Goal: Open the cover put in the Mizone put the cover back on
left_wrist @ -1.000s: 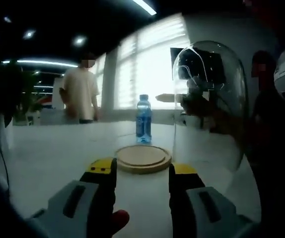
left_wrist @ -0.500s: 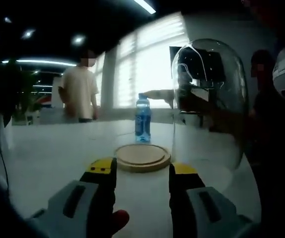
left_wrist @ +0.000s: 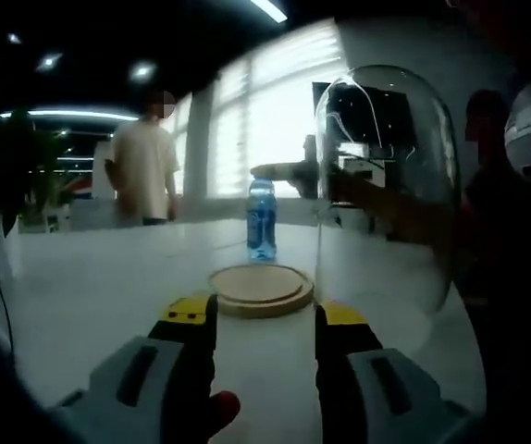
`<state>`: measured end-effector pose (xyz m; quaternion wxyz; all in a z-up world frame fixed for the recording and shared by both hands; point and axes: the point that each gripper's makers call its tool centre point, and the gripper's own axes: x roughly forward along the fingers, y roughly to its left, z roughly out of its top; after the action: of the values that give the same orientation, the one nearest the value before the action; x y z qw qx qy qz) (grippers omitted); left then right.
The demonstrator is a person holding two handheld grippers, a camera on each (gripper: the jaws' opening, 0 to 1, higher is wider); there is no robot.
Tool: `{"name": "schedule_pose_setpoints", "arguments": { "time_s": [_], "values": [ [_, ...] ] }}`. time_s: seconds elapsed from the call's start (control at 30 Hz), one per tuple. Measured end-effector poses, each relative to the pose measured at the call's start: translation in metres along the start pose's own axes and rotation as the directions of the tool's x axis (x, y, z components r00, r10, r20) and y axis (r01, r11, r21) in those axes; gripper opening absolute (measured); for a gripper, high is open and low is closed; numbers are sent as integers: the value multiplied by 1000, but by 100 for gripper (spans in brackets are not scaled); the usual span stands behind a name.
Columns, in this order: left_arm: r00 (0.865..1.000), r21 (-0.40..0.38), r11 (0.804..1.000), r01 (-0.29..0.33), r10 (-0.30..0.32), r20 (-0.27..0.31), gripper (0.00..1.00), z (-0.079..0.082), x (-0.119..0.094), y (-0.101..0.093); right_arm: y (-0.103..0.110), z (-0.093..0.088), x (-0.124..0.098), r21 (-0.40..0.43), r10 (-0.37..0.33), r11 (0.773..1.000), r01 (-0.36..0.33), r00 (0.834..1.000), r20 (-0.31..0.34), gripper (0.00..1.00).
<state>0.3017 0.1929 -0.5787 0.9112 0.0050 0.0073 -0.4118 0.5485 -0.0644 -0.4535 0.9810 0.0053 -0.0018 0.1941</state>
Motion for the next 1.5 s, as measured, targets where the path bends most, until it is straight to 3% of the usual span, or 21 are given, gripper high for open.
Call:
{"name": "schedule_pose_setpoints", "arguments": {
  "time_s": [0.63, 1.5],
  "values": [
    [1000, -5, 1000, 1, -1, 0, 35, -1, -1, -2, -3, -2, 2, -52, -50, 997, 51, 998, 26, 23],
    [1000, -8, 1000, -7, 7, 2, 35, -1, 0, -1, 11, -2, -6, -36, -17, 999, 18, 1000, 20, 22]
  ]
}}
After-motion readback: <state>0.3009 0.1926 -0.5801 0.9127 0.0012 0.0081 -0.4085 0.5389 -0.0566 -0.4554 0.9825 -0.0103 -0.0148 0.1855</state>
